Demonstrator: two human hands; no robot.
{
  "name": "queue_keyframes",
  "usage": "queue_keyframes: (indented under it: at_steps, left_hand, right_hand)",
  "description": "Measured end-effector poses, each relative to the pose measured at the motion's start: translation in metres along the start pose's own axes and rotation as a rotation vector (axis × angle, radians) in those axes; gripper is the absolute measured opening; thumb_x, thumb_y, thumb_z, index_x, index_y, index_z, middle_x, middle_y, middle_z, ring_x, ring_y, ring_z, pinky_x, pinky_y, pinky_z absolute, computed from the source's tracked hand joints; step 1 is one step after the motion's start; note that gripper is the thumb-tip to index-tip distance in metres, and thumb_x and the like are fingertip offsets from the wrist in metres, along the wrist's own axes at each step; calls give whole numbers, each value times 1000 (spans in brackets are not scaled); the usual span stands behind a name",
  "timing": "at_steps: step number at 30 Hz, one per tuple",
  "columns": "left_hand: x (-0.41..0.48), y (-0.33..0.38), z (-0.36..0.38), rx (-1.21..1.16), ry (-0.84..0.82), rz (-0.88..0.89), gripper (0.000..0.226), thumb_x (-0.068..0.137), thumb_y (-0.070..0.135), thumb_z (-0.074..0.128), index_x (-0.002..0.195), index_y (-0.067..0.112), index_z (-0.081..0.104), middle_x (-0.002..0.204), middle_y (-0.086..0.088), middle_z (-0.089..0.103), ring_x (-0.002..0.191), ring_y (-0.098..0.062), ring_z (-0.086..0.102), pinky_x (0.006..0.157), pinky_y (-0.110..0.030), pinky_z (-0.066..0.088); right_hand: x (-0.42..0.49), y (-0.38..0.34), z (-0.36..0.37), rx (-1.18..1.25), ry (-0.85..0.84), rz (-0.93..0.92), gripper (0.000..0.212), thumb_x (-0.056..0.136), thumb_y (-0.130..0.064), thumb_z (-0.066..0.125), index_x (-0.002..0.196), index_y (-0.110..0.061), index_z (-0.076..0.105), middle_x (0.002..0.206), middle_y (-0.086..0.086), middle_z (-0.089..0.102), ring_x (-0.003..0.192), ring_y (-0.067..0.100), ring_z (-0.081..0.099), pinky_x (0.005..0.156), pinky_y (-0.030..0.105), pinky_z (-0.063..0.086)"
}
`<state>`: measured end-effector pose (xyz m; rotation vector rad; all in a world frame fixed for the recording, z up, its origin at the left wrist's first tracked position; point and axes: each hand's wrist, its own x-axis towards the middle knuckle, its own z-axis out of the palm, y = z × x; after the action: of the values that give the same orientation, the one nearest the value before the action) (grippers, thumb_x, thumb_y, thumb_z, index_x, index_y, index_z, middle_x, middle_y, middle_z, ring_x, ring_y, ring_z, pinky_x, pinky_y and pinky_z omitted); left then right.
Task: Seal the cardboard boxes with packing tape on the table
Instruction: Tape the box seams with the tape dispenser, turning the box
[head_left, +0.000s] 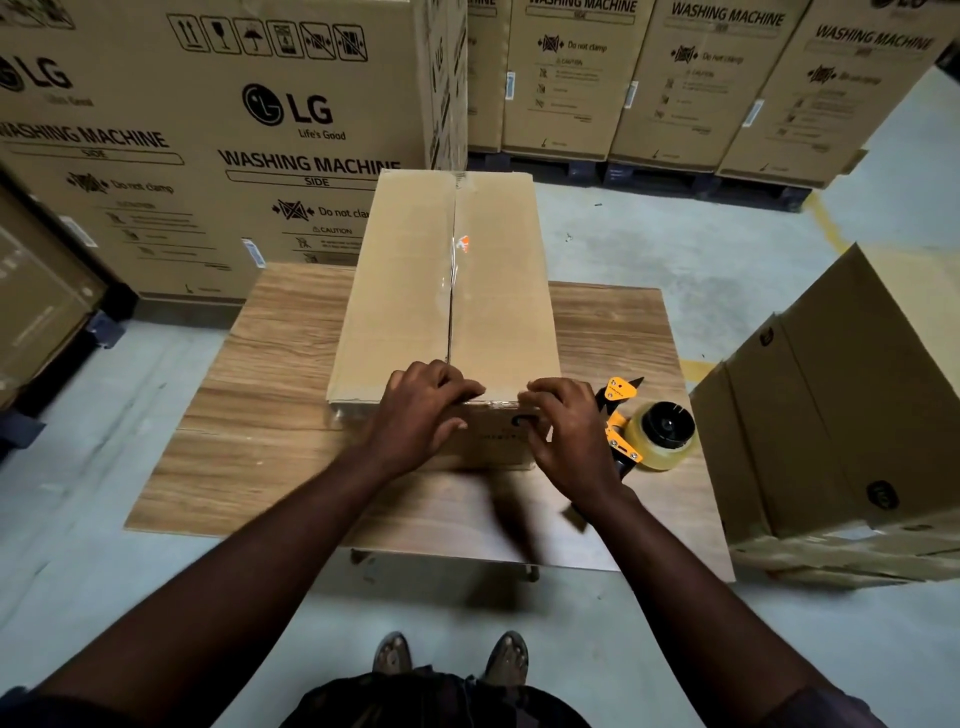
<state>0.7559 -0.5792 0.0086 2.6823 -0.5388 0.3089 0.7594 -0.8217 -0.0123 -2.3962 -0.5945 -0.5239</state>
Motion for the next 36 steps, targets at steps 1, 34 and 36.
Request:
queue_keyframes:
  at_steps: [1,34,36]
  left_hand:
    - [1,1,-2,-20,1,-9,44,82,39,76,124,33,63,114,7,57,103,-20,50,83,-37,39]
    - [-4,-4,-8,-104,-43,-52,46,78,24,80,121,30,66,114,6,57,103,-22,53,88,-38,43]
    - [-9,-9,-12,-110,6,-46,37,82,41,73,117,30,69,113,7,57,104,-20,53,88,-37,43]
  right_hand:
    - [4,-6,0,-14,-4,-2,23,83,-19,79,105,-13,72,110,5,65,103,26,55,90,38,44]
    - [6,-9,4,-1,-95,-85,41,75,7,67,113,-10,70,113,5,65,99,31,58,87,27,39]
    - [13,-19,2,-58,-106,-97,33,82,-12,68,115,-13,69,110,5,63,97,28,55,82,36,41]
